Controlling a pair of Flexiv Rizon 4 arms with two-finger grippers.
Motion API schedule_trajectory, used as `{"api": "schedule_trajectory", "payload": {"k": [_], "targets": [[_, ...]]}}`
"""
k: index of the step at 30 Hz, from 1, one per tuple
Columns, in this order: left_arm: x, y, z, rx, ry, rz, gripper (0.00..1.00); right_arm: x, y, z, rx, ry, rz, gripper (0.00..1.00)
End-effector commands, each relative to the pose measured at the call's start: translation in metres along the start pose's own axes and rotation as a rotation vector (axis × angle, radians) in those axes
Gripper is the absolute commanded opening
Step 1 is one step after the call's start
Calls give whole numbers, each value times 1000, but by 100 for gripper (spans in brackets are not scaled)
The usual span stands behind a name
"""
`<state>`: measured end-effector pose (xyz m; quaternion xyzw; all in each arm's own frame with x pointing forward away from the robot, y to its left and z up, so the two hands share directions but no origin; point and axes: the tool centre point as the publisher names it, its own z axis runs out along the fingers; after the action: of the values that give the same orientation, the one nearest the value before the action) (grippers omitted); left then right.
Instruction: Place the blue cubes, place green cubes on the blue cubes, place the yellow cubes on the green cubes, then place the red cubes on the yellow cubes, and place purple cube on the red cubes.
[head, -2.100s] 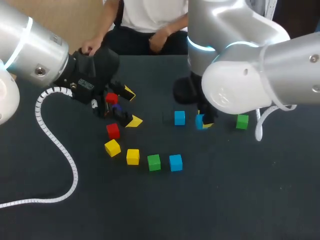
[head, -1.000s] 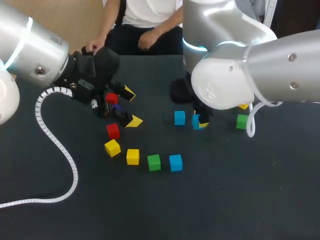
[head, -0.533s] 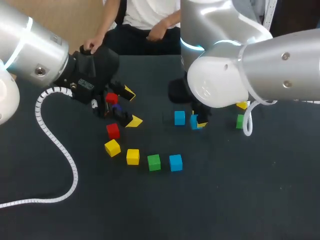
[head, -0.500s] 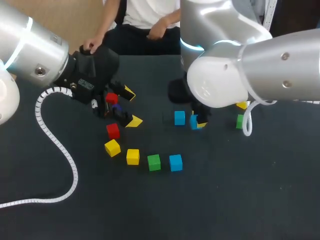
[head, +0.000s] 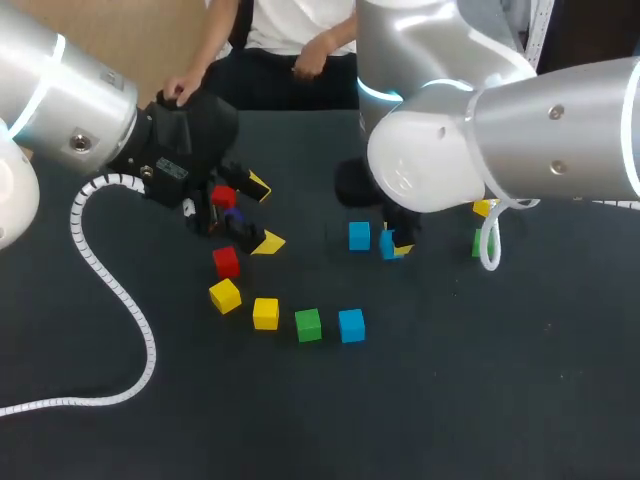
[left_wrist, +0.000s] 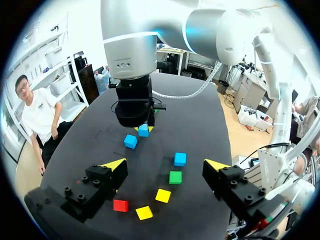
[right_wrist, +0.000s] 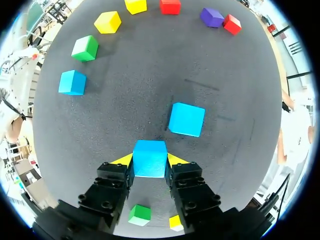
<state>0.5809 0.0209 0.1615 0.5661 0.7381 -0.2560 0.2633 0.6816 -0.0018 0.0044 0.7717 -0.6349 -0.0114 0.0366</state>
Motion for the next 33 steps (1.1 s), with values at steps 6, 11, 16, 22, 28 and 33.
{"api": "schedule_trajectory", "payload": {"k": [6, 11, 16, 22, 28, 33], "targets": [[-1, 1, 0, 2, 6, -1, 100, 2, -8, 3, -3, -4, 6, 0], [-1, 1, 0, 2, 6, -1, 100, 2, -11, 3, -4, -1, 6, 0], [-1, 1, 0, 2, 6, -1, 100, 0, -13, 3, -4, -3, 2, 0], [-1, 1, 0, 2, 6, -1, 100, 0, -14, 4, -6, -2, 5, 0], [-1, 1, 0, 2, 6, -1, 100, 2, -12, 4, -10, 3, 9, 0], [-1, 1, 0, 2, 6, -1, 100, 4, -14, 6, -13, 5, 11, 0]]}}
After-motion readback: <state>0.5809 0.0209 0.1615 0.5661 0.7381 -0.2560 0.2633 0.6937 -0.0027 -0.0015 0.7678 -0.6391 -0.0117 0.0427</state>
